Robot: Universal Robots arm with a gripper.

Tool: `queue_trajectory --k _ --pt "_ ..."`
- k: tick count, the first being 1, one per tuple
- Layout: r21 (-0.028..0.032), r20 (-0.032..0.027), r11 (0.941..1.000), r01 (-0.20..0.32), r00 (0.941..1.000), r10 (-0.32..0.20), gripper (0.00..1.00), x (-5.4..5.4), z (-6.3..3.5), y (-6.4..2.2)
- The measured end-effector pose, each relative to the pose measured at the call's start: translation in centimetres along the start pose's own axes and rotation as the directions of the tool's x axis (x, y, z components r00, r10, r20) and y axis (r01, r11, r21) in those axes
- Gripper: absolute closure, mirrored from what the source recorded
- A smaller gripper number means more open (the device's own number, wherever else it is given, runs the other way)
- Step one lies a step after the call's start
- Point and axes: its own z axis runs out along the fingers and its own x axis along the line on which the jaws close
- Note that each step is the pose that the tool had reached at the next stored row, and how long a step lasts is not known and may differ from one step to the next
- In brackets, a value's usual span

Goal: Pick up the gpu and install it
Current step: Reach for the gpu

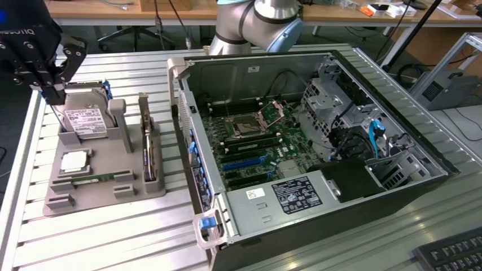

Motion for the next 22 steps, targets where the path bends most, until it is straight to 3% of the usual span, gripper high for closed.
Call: queue_trajectory --k 22 --pt "0.0000 -0.0001 1.0000 0.000 1.0000 0.000 0.89 2.5 -0.06 -0.19"
